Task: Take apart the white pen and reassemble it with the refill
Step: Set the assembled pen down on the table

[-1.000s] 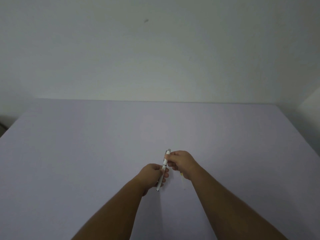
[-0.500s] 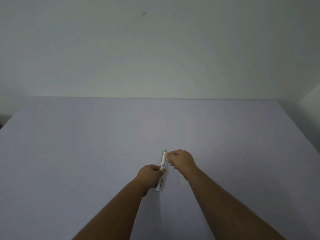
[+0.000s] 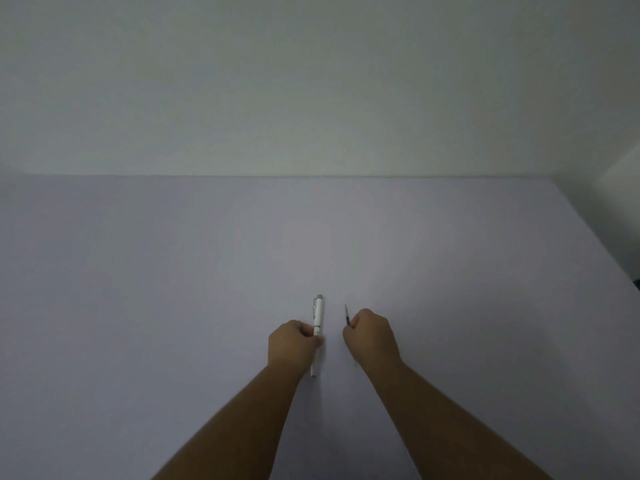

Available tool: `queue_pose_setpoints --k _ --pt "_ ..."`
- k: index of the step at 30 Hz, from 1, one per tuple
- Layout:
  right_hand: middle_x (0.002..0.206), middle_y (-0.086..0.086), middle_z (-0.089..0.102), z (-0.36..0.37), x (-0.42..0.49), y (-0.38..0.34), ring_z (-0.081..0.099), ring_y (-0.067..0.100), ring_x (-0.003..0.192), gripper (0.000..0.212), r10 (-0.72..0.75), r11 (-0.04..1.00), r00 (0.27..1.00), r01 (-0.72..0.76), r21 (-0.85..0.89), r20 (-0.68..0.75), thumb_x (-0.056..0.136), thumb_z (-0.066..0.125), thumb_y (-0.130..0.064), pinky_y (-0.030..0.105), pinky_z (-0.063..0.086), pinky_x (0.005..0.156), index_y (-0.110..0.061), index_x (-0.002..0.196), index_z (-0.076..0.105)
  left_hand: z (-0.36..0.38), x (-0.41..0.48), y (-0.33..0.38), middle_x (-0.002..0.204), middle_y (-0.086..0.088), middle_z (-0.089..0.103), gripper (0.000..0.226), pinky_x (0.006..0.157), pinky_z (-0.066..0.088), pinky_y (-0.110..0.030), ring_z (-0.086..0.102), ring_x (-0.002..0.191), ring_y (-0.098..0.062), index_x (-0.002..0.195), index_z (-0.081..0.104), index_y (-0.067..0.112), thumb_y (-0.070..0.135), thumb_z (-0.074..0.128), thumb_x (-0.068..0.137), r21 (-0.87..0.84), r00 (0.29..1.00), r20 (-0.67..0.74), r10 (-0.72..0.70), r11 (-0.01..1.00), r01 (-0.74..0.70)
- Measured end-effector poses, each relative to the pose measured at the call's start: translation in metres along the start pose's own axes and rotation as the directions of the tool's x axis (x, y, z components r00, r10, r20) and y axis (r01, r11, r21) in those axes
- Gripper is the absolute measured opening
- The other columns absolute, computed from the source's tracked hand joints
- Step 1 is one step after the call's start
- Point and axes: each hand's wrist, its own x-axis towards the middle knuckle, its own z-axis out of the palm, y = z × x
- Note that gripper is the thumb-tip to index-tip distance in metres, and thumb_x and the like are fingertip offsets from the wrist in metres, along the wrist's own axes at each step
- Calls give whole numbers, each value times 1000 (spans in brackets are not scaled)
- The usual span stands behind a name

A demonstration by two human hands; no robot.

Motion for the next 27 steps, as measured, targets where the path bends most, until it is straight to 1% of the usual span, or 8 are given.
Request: queue_pose_setpoints --k 3,7,9,12,15,17,23,27 --pt "96 12 70 4 0 -4 66 29 88 20 -16 1000 1000 15 24 14 85 53 -20 29 48 67 -6 95 65 3 3 0 73 1 63 10 67 52 -28 59 68 -15 87 69 14 21 71 79 3 1000 -14 -8 1000 8" --pt "89 9 71 9 0 -9 55 17 59 15 -19 997 1000 18 72 13 84 54 -20 20 36 45 -9 88 65 6 6 2 75 -1 65 10 64 50 -26 59 67 -16 85 69 15 23 70 80 42 1000 -20 -17 999 18" --pt "86 9 72 11 1 -10 52 13 52 15 -14 996 1000 12 87 14 85 55 -20 19 33 41 -10 86 66 6 7 2 75 0 65 10 61 48 -24 59 65 -14 85 69 14 23 70 79 43 999 -26 -24 999 26" --pt "86 8 72 12 1 -12 59 18 62 16 -7 994 1000 5 110 17 84 57 -21 21 41 54 -10 87 67 7 8 1 72 1 63 10 52 43 -20 56 61 -10 83 68 15 23 71 78 32 999 -37 -35 999 36" --pt "86 9 73 12 1 -11 66 23 74 16 1 991 1000 -4 133 25 84 59 -22 23 43 61 -10 86 69 9 9 0 72 1 63 9 50 41 -19 55 59 -9 79 66 16 23 71 79 31 998 -48 -39 999 40" --pt "85 9 73 13 1 -11 68 24 78 16 4 989 1000 -8 146 30 84 59 -23 23 43 62 -10 86 69 10 10 0 71 1 63 10 50 41 -18 55 59 -9 79 66 16 24 71 79 35 998 -54 -39 999 41" --pt "86 8 73 14 0 -12 68 23 78 17 20 986 999 -25 165 30 85 61 -25 24 44 61 -10 87 69 12 11 -2 70 1 63 13 51 42 -19 55 58 -11 81 67 14 26 72 79 31 997 -59 -48 998 50" --pt "87 9 74 14 0 -11 69 24 80 18 21 986 999 -27 164 35 85 61 -25 24 45 61 -10 87 70 12 12 -2 65 4 60 13 50 40 -18 54 56 -9 78 66 16 28 71 79 45 996 -69 -54 997 58"
